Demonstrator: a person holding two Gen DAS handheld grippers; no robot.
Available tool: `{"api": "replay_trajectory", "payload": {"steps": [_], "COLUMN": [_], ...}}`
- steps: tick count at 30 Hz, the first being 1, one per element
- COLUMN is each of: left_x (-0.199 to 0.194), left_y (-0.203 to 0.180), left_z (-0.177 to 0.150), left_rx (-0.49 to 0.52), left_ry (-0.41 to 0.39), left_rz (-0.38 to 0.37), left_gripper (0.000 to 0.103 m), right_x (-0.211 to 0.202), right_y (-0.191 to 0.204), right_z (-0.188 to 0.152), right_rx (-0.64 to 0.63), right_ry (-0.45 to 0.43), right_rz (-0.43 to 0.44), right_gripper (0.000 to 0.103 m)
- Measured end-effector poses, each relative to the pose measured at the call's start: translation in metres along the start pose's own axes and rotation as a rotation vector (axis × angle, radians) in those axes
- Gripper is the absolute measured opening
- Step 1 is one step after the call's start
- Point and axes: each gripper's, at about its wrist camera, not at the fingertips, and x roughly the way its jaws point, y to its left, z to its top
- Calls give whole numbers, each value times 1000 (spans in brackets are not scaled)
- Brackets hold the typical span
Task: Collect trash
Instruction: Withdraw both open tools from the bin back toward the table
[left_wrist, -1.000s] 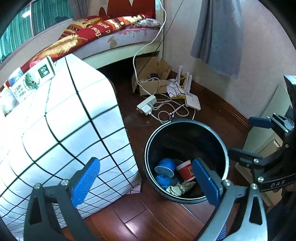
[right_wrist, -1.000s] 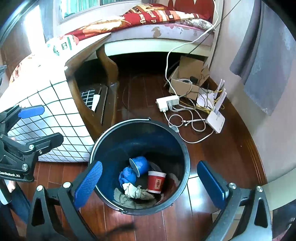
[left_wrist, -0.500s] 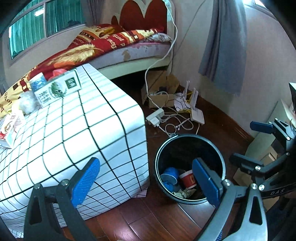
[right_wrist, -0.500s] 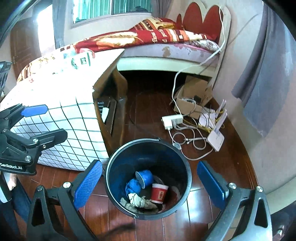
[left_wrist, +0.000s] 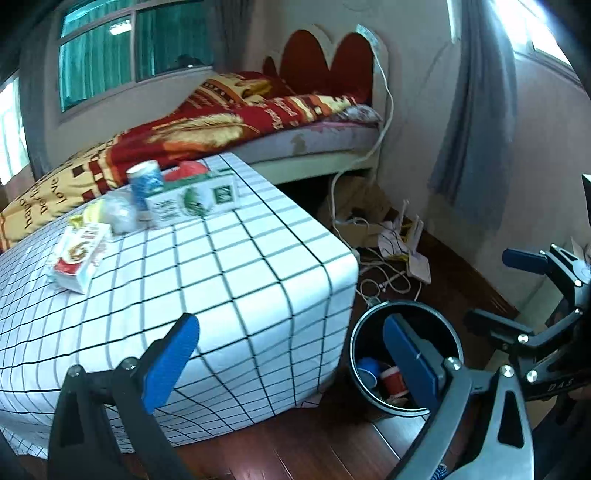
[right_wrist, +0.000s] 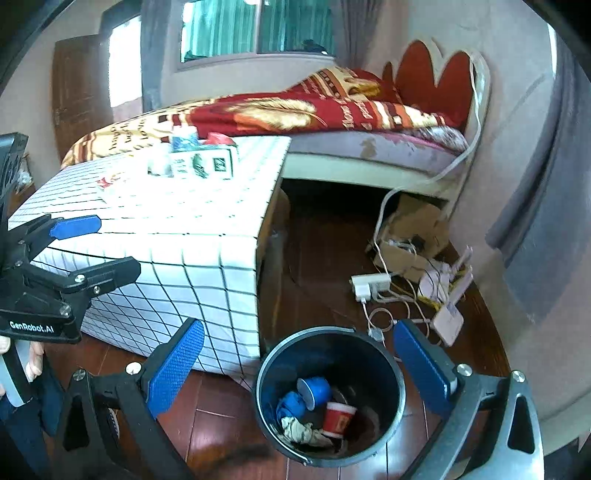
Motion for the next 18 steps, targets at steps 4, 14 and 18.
{"api": "replay_trajectory", "payload": {"steps": [4, 14, 18], "left_x": [-11, -29, -32], "left_y": [20, 78, 102], "left_z": [1, -6, -10], "left_rx": [-37, -116, -143], "left_ry": [-20, -43, -42], "left_rz": [31, 130, 173], "left_gripper": [101, 100, 100], "right_x": [-5, 1, 11], "right_y": [23, 71, 89], "right_z": [14, 48, 64], "right_rx": [-56, -122, -139], "right_ry": [-78, -145, -124], "right_rz": [-14, 90, 110], "right_gripper": [103, 103, 103]}}
